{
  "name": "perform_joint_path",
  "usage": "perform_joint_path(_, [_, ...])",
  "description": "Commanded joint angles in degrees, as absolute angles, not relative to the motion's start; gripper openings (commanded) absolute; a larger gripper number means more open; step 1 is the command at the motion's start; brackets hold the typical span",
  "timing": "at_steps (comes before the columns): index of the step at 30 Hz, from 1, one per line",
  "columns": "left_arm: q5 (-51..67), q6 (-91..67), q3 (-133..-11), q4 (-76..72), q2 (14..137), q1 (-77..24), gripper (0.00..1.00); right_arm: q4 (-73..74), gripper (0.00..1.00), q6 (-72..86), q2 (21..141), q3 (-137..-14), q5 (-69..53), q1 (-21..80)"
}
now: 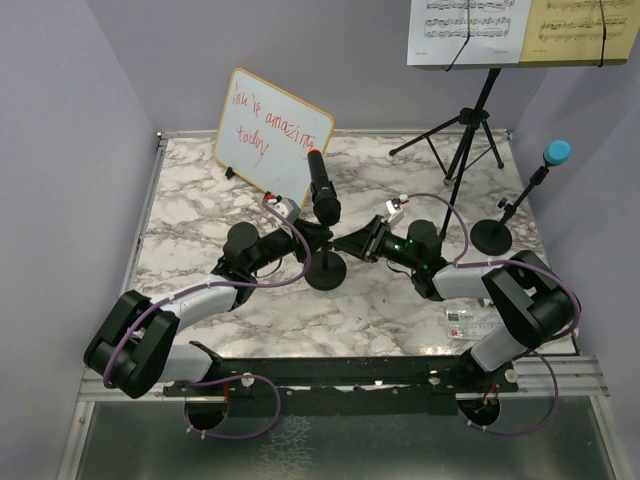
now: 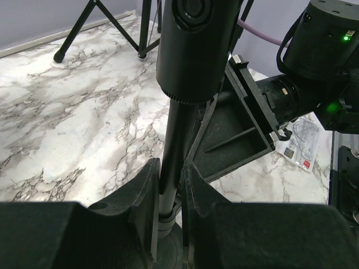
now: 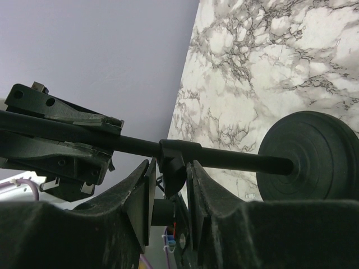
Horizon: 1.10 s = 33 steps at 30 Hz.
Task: Pack up the instrument practice props
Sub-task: Unscrew the knob on the microphone stand.
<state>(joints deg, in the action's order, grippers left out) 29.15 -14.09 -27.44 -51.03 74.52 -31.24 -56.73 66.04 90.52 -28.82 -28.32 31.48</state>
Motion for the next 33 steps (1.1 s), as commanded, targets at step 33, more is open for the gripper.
perform_joint_path(33, [31.4, -15.9, -28.2, -49.0, 73.4, -31.4, 0.0, -52.4, 0.01, 21.2, 88.0, -31.0, -37.5, 31.0])
